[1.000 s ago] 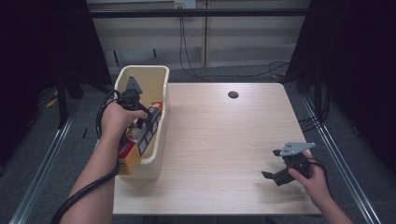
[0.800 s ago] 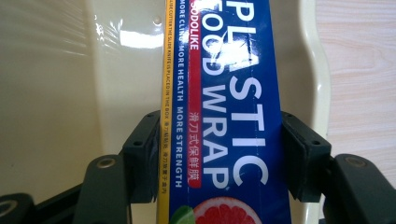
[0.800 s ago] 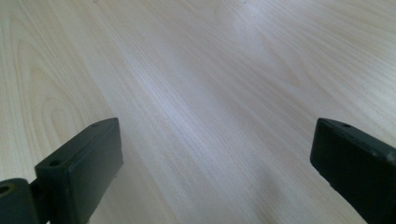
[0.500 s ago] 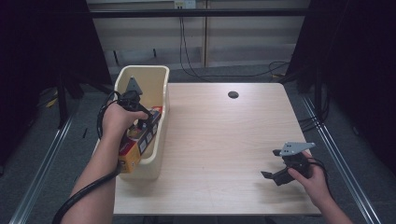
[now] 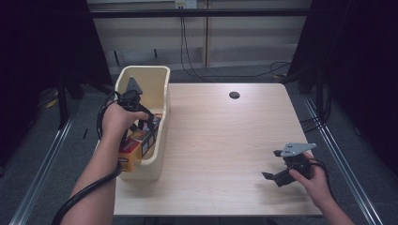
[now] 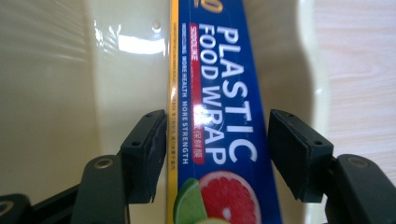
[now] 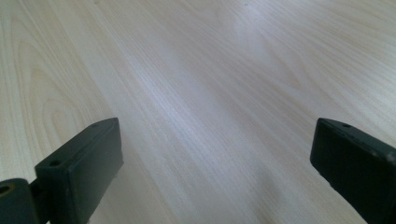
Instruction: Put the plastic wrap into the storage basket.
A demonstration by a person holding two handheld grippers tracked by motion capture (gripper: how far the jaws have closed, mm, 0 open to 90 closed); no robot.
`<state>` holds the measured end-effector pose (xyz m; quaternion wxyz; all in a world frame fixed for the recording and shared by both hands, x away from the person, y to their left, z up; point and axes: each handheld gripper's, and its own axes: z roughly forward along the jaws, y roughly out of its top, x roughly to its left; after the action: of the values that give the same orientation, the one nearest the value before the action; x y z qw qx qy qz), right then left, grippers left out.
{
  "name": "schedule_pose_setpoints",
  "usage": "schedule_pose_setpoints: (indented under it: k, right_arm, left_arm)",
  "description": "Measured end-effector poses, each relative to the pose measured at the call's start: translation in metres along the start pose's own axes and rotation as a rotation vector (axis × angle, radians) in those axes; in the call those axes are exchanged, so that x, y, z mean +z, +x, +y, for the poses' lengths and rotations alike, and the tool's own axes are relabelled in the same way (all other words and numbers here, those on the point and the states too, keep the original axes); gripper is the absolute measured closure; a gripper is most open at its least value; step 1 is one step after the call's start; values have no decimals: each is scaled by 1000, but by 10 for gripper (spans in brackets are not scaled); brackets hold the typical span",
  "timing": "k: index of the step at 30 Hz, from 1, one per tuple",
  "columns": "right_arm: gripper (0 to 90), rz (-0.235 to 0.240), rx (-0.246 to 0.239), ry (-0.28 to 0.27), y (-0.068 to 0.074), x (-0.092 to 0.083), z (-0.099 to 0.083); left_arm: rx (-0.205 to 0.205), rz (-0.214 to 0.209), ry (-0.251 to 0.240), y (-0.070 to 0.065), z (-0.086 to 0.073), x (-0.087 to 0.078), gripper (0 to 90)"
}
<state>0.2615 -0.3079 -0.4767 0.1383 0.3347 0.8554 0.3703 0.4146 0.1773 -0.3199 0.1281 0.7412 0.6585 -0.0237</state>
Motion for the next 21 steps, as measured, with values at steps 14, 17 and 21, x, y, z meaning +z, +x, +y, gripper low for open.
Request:
schedule_pose_setpoints:
  k: [14, 17, 21]
  right_arm:
    - [22, 8, -11, 0, 2, 0, 1]
    - [21, 3, -7, 0, 1, -1, 1]
    - [22, 8, -10, -1, 1, 0, 1]
  left_arm:
    - [39, -78, -77, -20, 5, -36, 266]
    - [56, -99, -100, -27, 6, -39, 219]
    - [81, -128, -105, -37, 7, -39, 188]
